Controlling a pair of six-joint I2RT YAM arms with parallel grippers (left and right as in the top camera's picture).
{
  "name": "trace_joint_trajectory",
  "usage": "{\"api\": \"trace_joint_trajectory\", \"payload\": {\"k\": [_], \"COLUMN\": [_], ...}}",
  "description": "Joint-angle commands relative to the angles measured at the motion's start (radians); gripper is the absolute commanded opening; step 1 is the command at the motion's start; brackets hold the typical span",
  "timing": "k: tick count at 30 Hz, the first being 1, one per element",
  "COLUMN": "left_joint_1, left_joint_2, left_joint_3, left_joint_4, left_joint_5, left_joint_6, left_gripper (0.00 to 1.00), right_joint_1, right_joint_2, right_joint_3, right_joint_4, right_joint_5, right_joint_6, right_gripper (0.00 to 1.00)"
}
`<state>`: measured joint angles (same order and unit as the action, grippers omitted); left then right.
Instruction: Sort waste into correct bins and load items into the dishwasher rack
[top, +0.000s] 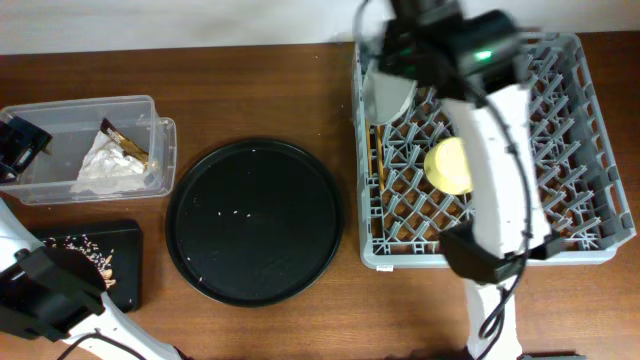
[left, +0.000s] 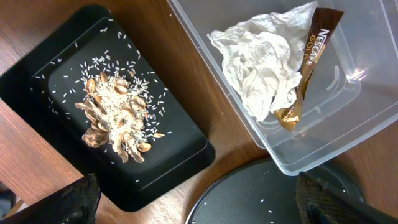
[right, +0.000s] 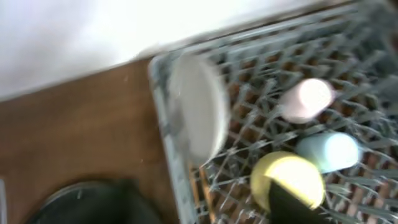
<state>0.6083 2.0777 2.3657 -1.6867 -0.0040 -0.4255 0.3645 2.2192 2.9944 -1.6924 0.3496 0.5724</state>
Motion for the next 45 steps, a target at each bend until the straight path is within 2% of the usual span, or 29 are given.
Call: {"api": "trace_joint_trajectory", "payload": {"k": [1,2,3,5,8,10,12,15,17,18,20,21,22,23,26,31,34,36,39,41,44,45], "left_joint_1": [0.003,0.003,0.003,0.003,0.003,0.003,0.003,0.003,0.003,0.003,0.003,0.003,0.003,0.003,0.003,0.003,0.003,0.003,0.003,0.003,0.003,0.003], "left_joint_2": [-0.031,-0.031,-0.031,-0.031,-0.031,-0.031,-0.031,-0.031,-0.031,-0.031,-0.031,-0.031,-0.031,-0.031,-0.031,-0.031,-0.031,-0.031,-0.031,-0.031,-0.031,-0.031], "left_joint_3": [0.007,0.007,0.007,0.007,0.007,0.007,0.007,0.007,0.007,0.007,0.007,0.007,0.007,0.007,0.007,0.007,0.007,0.007,0.007,0.007,0.007,0.007], "left_joint_4": [-0.002,-0.002,-0.002,-0.002,-0.002,-0.002,-0.002,-0.002,-0.002,-0.002,-0.002,-0.002,-0.002,-0.002,-0.002,-0.002,-0.002,-0.002,-0.002,-0.002,-0.002,-0.002], "left_joint_5": [0.000,0.000,0.000,0.000,0.000,0.000,0.000,0.000,0.000,0.000,0.000,0.000,0.000,0.000,0.000,0.000,0.000,0.000,0.000,0.000,0.000,0.000], "left_joint_6": [0.016,0.016,0.016,0.016,0.016,0.016,0.016,0.016,0.016,0.016,0.016,0.016,0.016,0.016,0.016,0.016,0.016,0.016,0.016,0.016,0.016,0.016], "left_gripper": [0.99,0.99,0.99,0.99,0.99,0.99,0.99,0.99,0.99,0.99,0.99,0.99,0.99,0.99,0.99,1.00,0.99,0.99,0.99,0.99,0.99,0.99], "right_joint_1": [-0.180,-0.252,-0.333,-0.358,-0.332,-0.317,-0.320,-0.320,-0.319,-0.319,-0.282,-0.211,-0.131,-0.062,0.056,0.061,0.060,0.010,-0.232,-0.336,-0.346,-0.345], "right_joint_2": [0.035,0.064,0.113,0.160,0.164,0.163,0.139,0.002,-0.150,-0.222,-0.348,-0.455,-0.554,-0.636,-0.785,-0.780,-0.798,-0.892,-1.276,-1.545,-1.842,-1.895], "right_joint_3": [-0.050,-0.075,-0.140,-0.259,-0.401,-0.419,-0.405,-0.402,-0.402,-0.402,-0.438,-0.506,-0.597,-0.671,-0.780,-0.780,-0.818,-0.955,-1.587,-2.037,-2.481,-2.552], "right_joint_4": [-0.002,0.012,0.055,0.171,0.264,0.296,0.283,0.247,0.128,0.029,-0.007,-0.007,-0.006,-0.006,-0.006,-0.006,-0.004,0.104,0.538,0.937,1.297,1.373], "right_joint_5": [-0.192,-0.296,-0.463,-0.715,-0.728,-0.907,-1.076,-1.002,-0.850,-0.777,-0.748,-0.744,-0.669,-0.598,-0.584,-0.584,-0.504,-0.496,-0.622,-0.767,-0.757,-0.748], "right_joint_6": [-0.003,-0.004,-0.018,-0.149,-0.164,-0.314,-0.363,-0.320,-0.321,-0.322,-0.356,-0.356,-0.356,-0.356,-0.355,-0.355,-0.473,-0.494,-0.499,-0.542,-0.542,-0.542], "right_gripper": [0.19,0.08,0.04,0.04,0.04,0.04,0.04,0.06,0.24,0.30,0.40,0.59,0.98,0.98,0.98,0.99,0.98,0.98,0.98,0.98,0.98,0.98]}}
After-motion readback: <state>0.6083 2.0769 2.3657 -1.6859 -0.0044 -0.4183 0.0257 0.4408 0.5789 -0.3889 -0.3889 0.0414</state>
